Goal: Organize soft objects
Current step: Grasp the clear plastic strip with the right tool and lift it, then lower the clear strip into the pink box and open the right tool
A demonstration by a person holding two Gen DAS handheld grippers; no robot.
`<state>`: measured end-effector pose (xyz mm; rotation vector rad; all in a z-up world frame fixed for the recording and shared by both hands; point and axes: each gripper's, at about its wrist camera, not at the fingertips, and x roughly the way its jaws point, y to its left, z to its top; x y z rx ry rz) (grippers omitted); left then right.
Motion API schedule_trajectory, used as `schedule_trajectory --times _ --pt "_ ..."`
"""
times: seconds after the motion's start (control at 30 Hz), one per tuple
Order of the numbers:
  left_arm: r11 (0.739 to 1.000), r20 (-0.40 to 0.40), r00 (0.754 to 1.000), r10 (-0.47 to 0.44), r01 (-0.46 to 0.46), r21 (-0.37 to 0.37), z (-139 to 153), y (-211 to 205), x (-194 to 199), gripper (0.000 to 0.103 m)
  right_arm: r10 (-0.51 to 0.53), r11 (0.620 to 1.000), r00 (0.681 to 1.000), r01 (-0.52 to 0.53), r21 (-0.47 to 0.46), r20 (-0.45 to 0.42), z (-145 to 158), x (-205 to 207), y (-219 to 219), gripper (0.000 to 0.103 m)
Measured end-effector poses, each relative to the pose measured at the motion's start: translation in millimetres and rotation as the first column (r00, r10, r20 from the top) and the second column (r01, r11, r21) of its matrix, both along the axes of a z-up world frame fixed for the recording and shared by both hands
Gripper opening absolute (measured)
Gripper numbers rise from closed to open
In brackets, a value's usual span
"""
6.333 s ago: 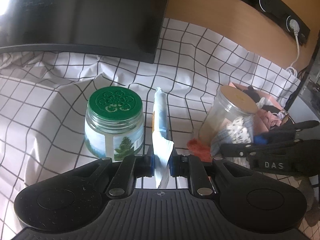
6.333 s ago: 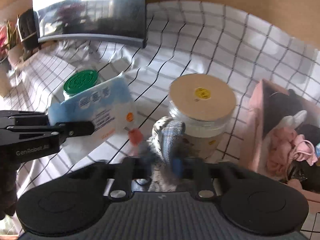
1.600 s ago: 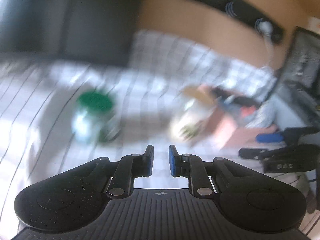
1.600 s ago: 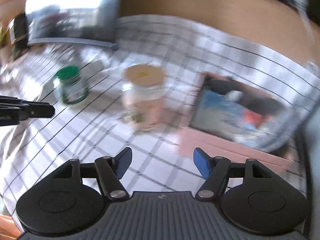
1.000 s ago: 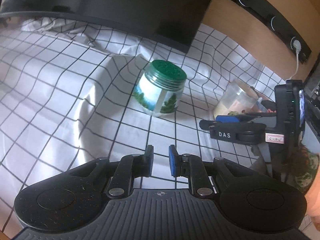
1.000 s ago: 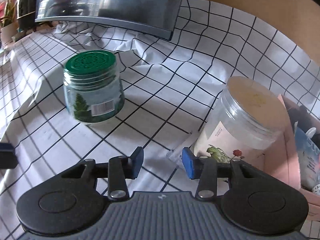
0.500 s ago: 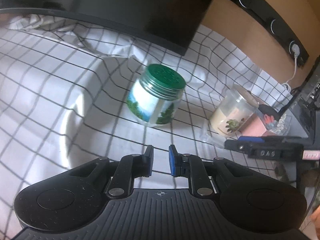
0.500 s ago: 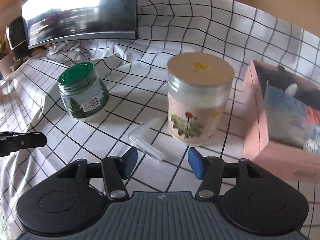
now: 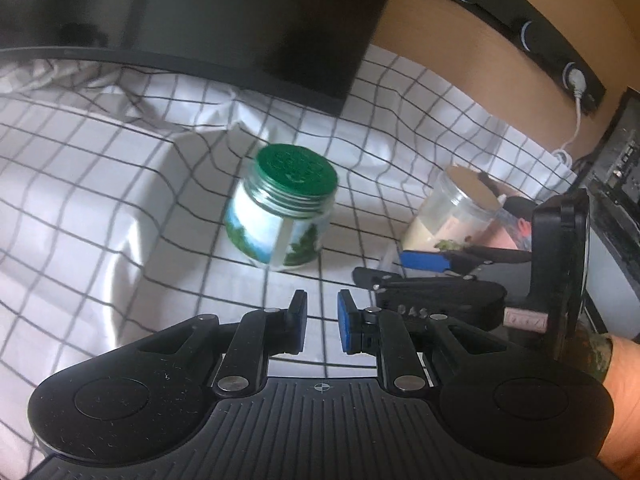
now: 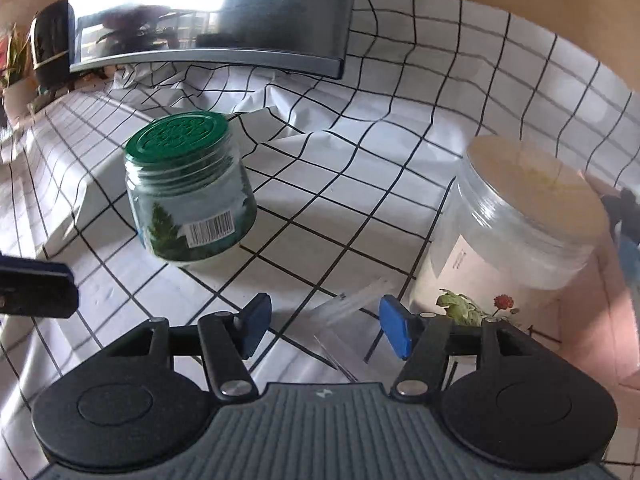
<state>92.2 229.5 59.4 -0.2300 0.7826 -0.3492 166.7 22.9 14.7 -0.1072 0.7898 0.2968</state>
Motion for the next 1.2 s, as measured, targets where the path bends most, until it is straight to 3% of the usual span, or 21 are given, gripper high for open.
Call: schedule_trajectory --times 0.07,0.13,0.2,0.6,0.87,1.03,1.2 --pt "1.0 -0.014 1.0 0.017 -0.017 0.008 -1 1 -1 0.018 0.008 1.0 1.0 -0.007 0.02 -0.014 0 -1 -1 0.054" --pt "1.0 -0.03 0.999 0.026 -0.026 0.013 -4 2 -1 0.018 0.04 0.999 0.999 -0.04 0.009 -0.01 1 -6 3 0.033" --pt "1.0 -0.046 0.999 0.027 -0.027 0.014 -6 1 0 0.018 0.069 0.998 0.998 -0.069 0.002 -0.017 3 -11 7 0.024" --pt "0.999 -0.078 0.996 -0.038 0.04 0.031 -8 -29 1 0.018 0.124 0.992 0.992 -0.125 -0.014 -0.037 30 -67 -17 0.024" --pt "0.981 -0.151 0.971 -0.184 0.192 0.039 -15 -87 -1 0.018 -0.016 0.997 0.999 0.013 -0.072 -0.03 50 -118 -89 0.024" --pt "0.949 -0.112 0.944 -0.31 0.314 0.025 -3 -142 -8 0.018 -0.126 0.983 0.99 0.133 -0.127 0.057 70 -138 -143 0.024" --pt "0.922 -0.071 0.922 -0.381 0.384 0.039 6 -179 -21 0.018 -0.198 0.958 0.96 0.232 -0.17 0.198 101 -123 -192 0.024"
